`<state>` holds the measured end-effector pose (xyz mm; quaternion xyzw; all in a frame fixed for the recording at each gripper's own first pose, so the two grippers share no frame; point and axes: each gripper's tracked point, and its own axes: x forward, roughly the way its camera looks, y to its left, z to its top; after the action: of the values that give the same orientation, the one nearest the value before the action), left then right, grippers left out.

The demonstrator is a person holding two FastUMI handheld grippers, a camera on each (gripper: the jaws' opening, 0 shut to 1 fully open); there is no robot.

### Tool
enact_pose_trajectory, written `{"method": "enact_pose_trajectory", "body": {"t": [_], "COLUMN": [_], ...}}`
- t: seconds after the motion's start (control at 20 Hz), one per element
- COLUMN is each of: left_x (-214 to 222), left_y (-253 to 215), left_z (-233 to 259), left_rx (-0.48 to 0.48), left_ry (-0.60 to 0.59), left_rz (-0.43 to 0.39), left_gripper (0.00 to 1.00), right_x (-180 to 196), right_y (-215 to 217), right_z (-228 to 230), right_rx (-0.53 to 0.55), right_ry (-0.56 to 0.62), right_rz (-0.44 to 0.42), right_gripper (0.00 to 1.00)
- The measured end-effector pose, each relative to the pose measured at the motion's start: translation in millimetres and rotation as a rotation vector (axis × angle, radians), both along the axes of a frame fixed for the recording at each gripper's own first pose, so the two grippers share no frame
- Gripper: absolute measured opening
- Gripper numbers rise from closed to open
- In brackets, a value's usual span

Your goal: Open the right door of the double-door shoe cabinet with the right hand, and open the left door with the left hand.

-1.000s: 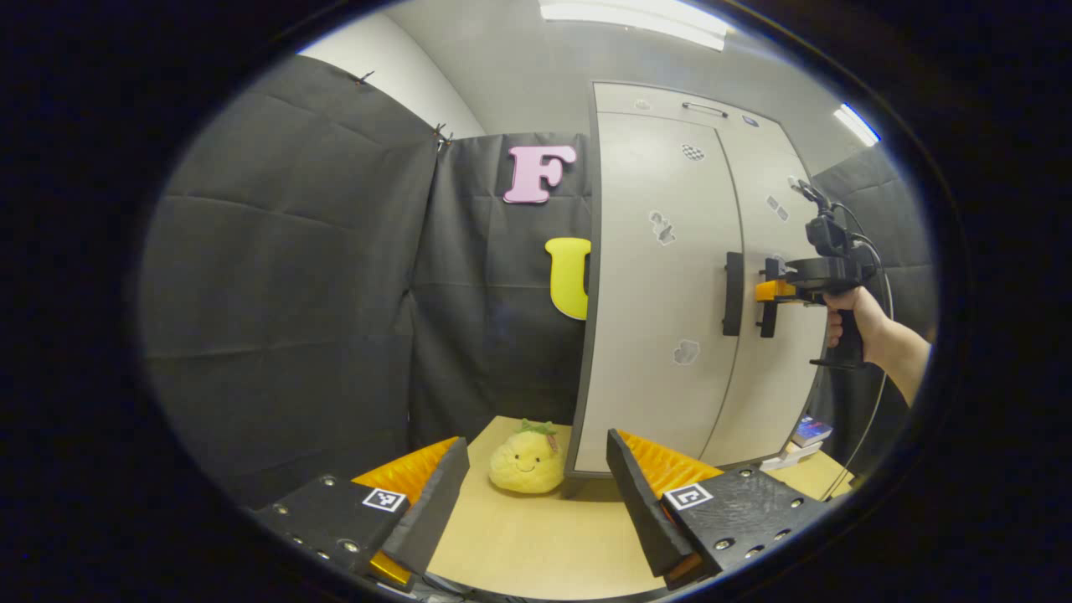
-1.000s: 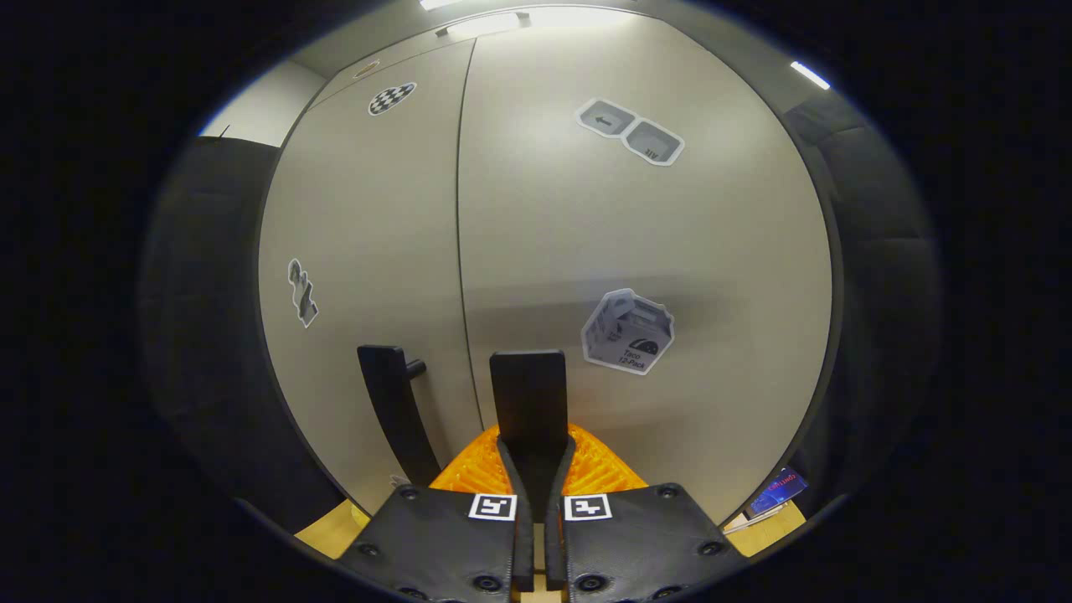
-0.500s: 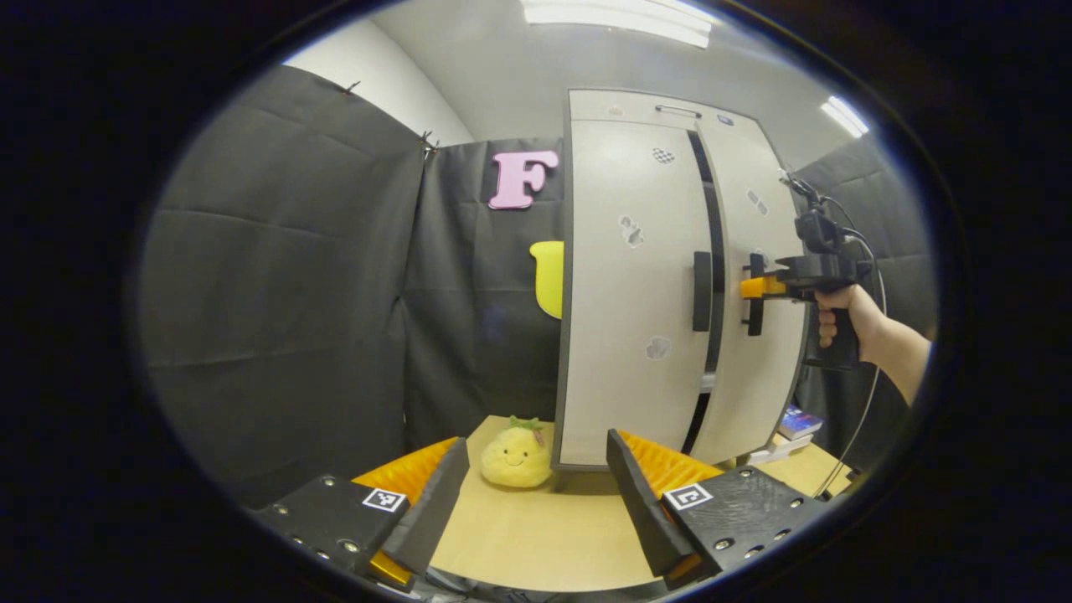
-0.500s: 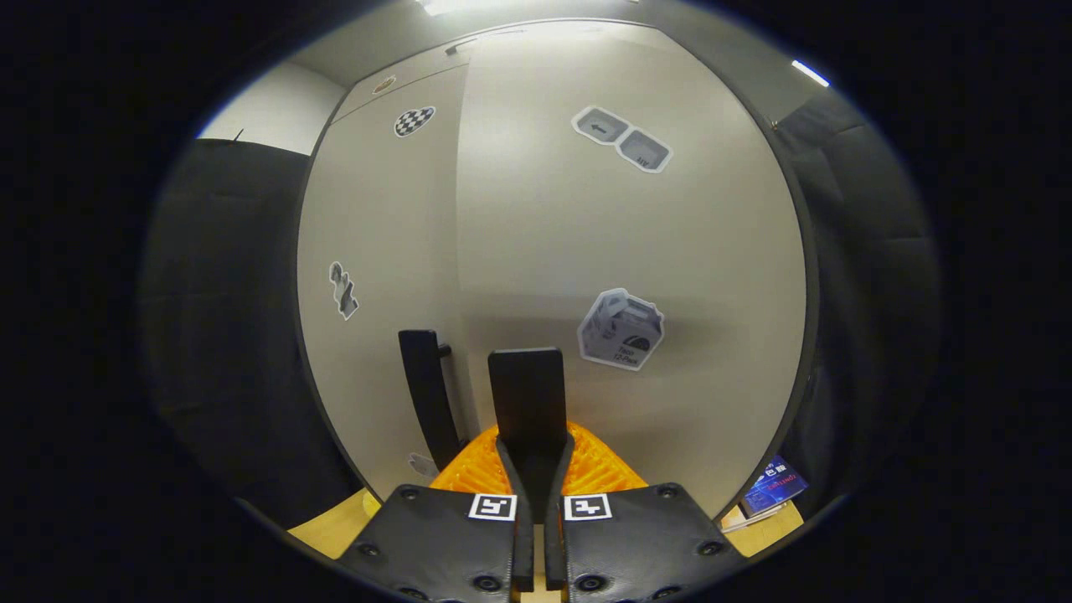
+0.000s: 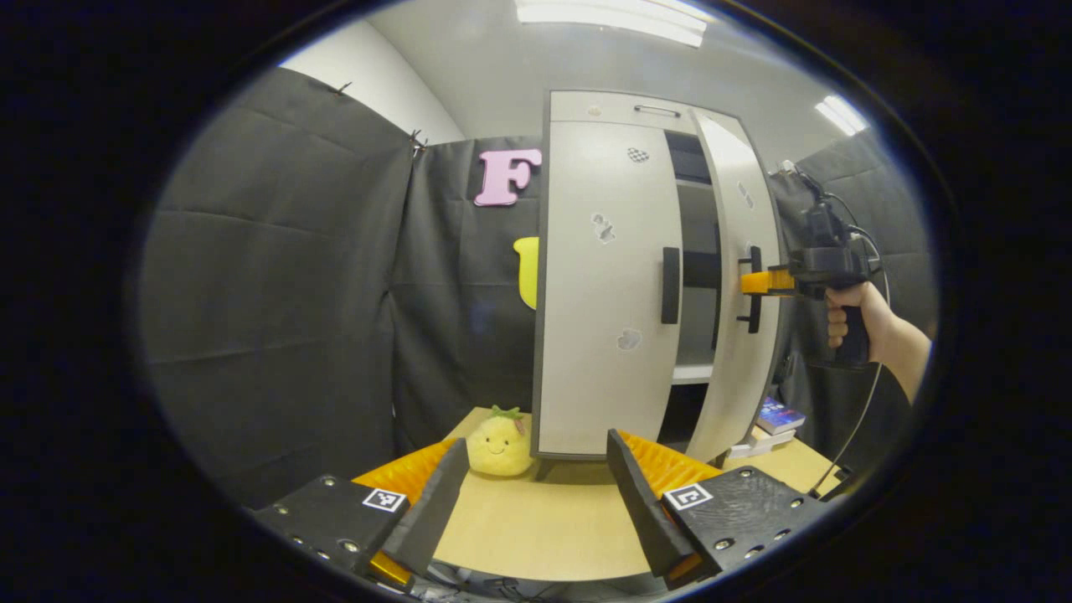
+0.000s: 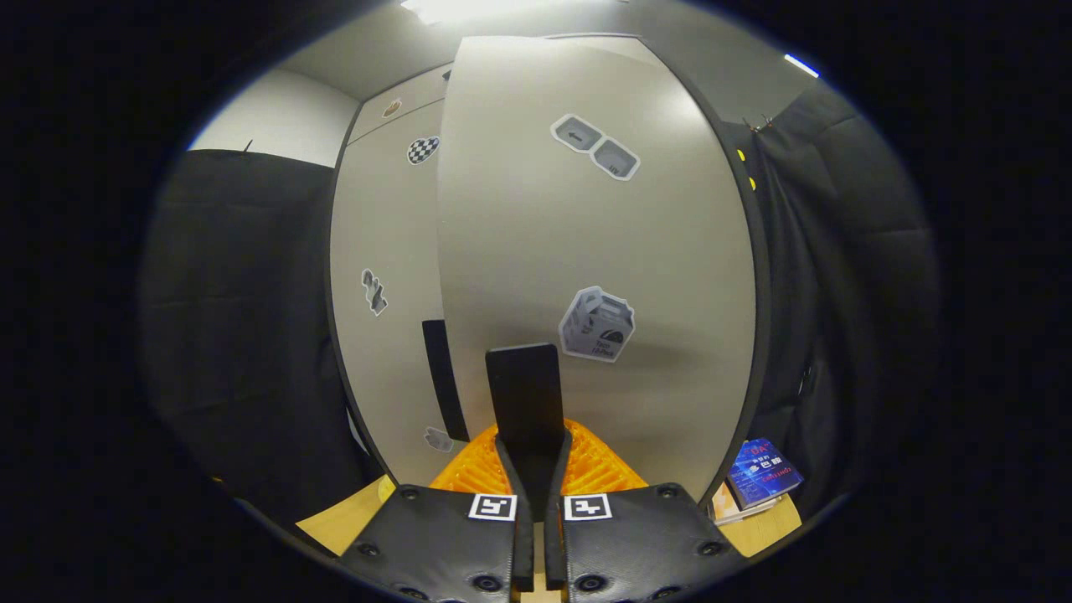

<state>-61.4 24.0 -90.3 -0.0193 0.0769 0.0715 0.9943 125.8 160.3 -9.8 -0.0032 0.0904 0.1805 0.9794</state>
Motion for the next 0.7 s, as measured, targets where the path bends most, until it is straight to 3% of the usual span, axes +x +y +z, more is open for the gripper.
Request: {"method": "enact_pose_trajectory", "body": {"t": [0.5, 0.7], "left_x": [15, 26], "left_y": [-40, -59], "left_z": [-3, -2], "left_rx": [-0.041, -0.040], "left_ry": [0.003, 0.001], "left_rz": [-0.107, -0.161], "left_gripper": [0.95, 0.95], "right_x": [-38, -44], "right_y": [-50, -66], "right_z": [7, 8], "right_rx": [-0.002, 0.012], "right_ry": [-0.002, 0.024], "right_rz": [-0.038, -0.071], "right_gripper": [0.02, 0.06]}}
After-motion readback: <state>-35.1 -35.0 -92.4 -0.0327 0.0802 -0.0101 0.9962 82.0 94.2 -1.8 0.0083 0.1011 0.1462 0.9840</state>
